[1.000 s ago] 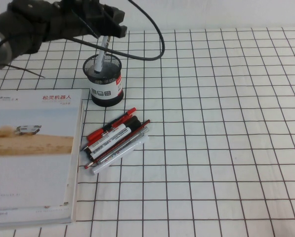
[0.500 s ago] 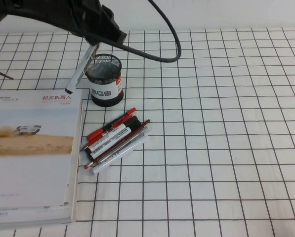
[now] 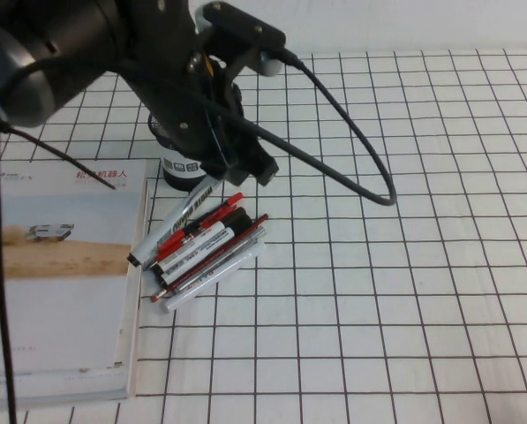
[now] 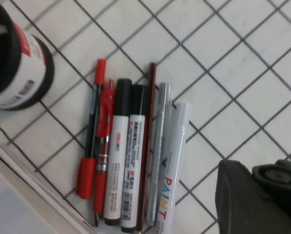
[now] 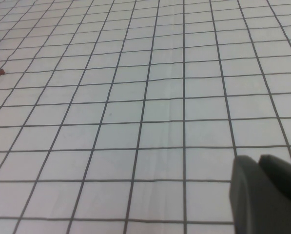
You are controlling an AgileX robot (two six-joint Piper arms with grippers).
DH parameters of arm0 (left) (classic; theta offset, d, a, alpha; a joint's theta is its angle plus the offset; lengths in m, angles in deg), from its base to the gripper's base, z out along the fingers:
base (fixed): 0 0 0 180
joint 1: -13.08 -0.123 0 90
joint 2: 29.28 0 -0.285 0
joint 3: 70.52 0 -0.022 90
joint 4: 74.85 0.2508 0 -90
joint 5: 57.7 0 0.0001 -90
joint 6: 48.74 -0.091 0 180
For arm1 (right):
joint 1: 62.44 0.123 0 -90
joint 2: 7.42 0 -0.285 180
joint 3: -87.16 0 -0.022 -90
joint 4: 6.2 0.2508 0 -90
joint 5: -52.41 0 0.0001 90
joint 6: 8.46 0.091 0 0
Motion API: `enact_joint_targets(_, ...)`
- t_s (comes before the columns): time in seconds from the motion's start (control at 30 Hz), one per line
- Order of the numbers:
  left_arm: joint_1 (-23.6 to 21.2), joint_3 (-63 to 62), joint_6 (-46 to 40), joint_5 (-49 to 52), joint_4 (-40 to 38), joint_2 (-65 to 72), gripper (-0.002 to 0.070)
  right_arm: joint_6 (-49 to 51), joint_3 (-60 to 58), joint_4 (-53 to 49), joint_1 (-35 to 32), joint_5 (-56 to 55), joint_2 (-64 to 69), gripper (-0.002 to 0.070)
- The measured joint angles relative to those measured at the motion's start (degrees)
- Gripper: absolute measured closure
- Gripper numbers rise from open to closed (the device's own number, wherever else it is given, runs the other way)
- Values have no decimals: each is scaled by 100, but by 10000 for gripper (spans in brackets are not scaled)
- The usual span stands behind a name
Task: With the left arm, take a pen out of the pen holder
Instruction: 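Take a marker out of the pen holder and lay it on the table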
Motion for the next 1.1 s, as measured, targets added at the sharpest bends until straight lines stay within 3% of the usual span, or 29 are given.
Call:
enact_joint_targets(0.47,123,0,-59,-438,34,1417,579,0,0,0,0,0,0,691)
enact_joint_targets(0.77,307,349,-120,-1380,-46,1528,579,0,0,0,0,0,0,691)
enact_joint_targets(1.1,307,794,-195,-1674,-50,1528,579,0,0,0,0,0,0,691)
